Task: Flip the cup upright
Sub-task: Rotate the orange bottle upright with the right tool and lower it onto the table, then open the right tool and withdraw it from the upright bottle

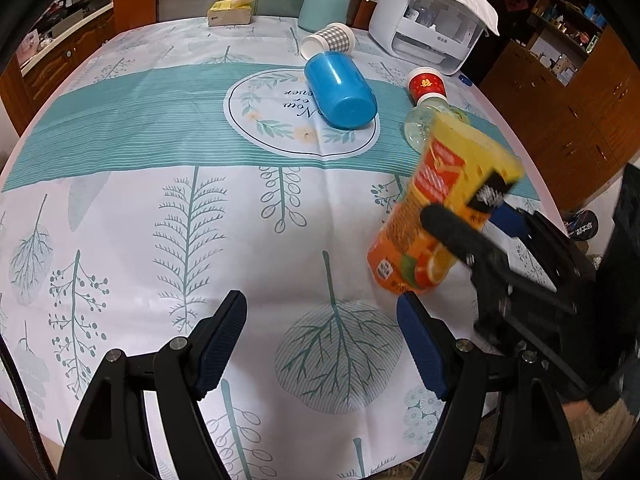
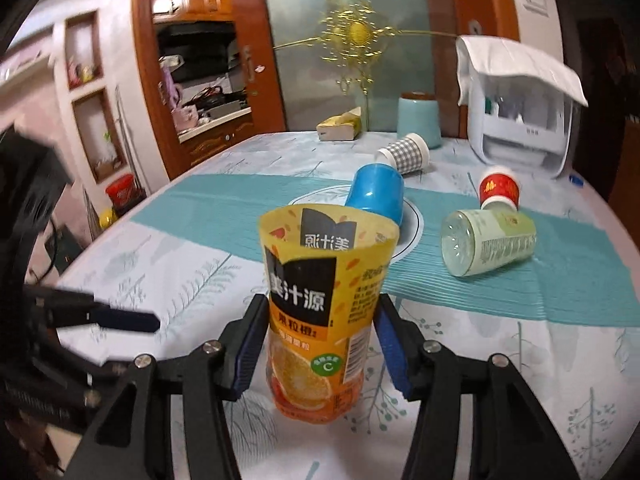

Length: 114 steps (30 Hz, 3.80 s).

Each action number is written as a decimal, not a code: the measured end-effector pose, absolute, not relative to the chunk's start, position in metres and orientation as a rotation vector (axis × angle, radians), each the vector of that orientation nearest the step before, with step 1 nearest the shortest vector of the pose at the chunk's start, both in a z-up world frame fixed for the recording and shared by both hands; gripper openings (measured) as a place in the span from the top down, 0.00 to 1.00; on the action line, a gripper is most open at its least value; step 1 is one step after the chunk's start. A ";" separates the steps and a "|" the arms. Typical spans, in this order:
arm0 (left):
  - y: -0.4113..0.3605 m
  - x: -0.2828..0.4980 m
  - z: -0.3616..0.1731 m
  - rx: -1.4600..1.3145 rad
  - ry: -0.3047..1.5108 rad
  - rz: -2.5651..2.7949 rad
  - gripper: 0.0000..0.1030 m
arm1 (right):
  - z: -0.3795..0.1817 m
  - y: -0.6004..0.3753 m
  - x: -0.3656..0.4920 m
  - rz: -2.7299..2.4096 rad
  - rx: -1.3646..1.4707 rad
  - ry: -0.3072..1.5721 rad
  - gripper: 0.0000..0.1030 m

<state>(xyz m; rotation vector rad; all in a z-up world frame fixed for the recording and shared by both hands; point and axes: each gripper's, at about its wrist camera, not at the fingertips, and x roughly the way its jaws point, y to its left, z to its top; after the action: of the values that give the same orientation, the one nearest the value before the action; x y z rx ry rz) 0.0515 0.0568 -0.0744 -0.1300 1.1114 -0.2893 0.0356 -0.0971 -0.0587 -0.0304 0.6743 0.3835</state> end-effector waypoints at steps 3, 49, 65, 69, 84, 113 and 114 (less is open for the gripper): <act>0.057 0.051 -0.075 -0.131 1.110 -0.287 0.26 | -0.059 -0.091 0.025 0.377 -0.092 0.660 0.45; 0.014 -0.026 -0.030 0.038 0.926 -0.128 0.09 | -0.008 -0.142 -0.064 0.117 0.061 0.806 0.33; 0.005 -0.030 -0.017 -0.014 0.899 -0.069 0.09 | 0.006 -0.149 -0.071 0.103 0.113 0.800 0.33; 0.003 -0.031 -0.016 -0.002 0.889 -0.058 0.09 | 0.007 -0.149 -0.071 0.090 0.107 0.793 0.33; -0.002 -0.033 -0.014 0.024 0.877 -0.042 0.09 | 0.005 -0.154 -0.073 0.073 0.115 0.789 0.33; 0.000 -0.029 -0.017 0.027 0.889 -0.040 0.09 | 0.006 -0.157 -0.070 0.054 0.101 0.787 0.33; 0.000 -0.029 -0.017 0.029 0.890 -0.038 0.09 | 0.006 -0.157 -0.070 0.055 0.103 0.788 0.33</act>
<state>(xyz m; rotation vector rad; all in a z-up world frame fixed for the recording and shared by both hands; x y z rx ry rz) -0.0287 -0.0002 -0.0172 0.0288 0.8896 -0.0383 -0.0702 -0.1567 0.0059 0.1027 0.7883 0.0549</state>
